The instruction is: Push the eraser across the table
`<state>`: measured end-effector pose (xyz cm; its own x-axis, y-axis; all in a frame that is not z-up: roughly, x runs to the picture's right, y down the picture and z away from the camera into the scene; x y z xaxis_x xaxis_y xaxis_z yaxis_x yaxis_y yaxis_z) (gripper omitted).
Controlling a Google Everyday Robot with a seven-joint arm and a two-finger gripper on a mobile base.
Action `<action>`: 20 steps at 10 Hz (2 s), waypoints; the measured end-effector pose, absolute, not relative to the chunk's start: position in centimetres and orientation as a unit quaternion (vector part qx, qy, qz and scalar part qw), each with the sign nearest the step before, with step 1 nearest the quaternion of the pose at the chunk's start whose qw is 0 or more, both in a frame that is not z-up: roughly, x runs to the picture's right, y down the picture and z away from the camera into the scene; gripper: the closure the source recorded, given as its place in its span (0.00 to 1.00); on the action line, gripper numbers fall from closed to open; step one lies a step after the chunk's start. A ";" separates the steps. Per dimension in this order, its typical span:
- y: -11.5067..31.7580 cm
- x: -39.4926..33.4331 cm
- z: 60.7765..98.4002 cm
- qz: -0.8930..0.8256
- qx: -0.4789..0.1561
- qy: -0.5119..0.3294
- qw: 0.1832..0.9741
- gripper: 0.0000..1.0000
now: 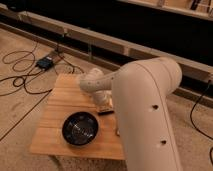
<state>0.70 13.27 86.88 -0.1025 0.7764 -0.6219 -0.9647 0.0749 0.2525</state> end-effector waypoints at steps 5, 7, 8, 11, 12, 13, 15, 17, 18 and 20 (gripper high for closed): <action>13.8 1.4 86.2 0.683 -0.129 0.337 0.635 0.35; 13.8 1.4 86.2 0.683 -0.129 0.337 0.636 0.35; 13.8 1.4 86.2 0.683 -0.129 0.337 0.636 0.35; 13.8 1.4 86.2 0.683 -0.129 0.337 0.636 0.35; 13.8 1.4 86.2 0.683 -0.129 0.337 0.636 0.35; 13.8 1.4 86.2 0.683 -0.129 0.337 0.636 0.35; 14.0 1.4 86.0 0.682 -0.130 0.341 0.634 0.35; 14.2 1.0 85.3 0.682 -0.135 0.350 0.628 0.35; 13.8 0.9 85.0 0.683 -0.134 0.351 0.627 0.35; 12.7 0.7 84.9 0.683 -0.130 0.350 0.628 0.35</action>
<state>0.70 12.66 84.86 -0.1779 0.7662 -0.6174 -0.9488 0.0329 0.3143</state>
